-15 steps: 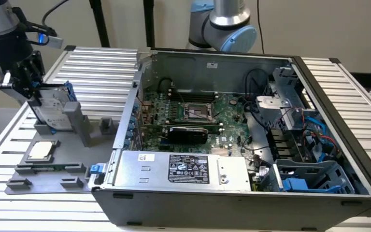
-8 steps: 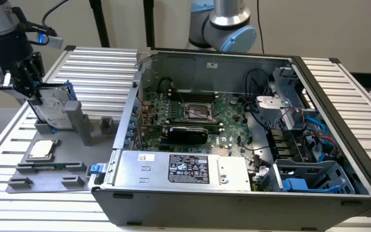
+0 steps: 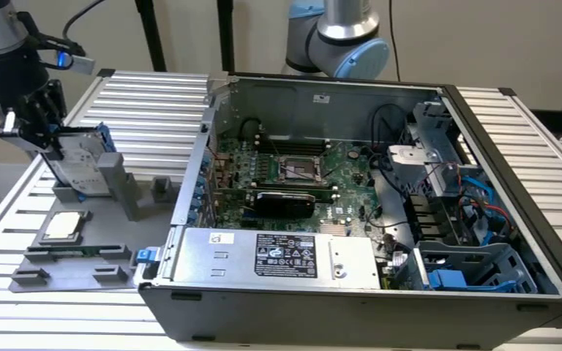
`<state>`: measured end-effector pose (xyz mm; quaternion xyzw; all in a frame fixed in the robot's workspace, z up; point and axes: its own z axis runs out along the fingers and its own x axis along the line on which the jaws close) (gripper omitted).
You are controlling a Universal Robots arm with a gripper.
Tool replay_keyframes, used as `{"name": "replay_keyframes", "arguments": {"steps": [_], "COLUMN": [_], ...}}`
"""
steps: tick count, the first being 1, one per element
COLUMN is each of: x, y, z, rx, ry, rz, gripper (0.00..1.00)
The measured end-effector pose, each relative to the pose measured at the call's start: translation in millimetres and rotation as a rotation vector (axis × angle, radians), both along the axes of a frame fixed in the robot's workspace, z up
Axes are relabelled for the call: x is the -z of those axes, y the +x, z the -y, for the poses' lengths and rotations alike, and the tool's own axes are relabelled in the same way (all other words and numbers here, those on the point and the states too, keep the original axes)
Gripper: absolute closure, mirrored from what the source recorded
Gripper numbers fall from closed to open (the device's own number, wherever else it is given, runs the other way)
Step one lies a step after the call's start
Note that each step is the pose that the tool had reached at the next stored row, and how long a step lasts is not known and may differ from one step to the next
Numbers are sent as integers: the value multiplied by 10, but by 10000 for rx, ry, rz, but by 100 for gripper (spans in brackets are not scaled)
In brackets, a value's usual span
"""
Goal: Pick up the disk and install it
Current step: 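Pick up the disk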
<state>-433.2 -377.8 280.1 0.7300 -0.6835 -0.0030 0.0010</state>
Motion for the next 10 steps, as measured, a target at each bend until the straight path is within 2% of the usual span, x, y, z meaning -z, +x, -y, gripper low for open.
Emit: {"name": "replay_keyframes", "arguments": {"steps": [5,10], "x": [0,0], "y": [0,0], "z": [32,36], "rx": [0,0], "ry": [0,0], "rz": [0,-1], "gripper": [100,100]}}
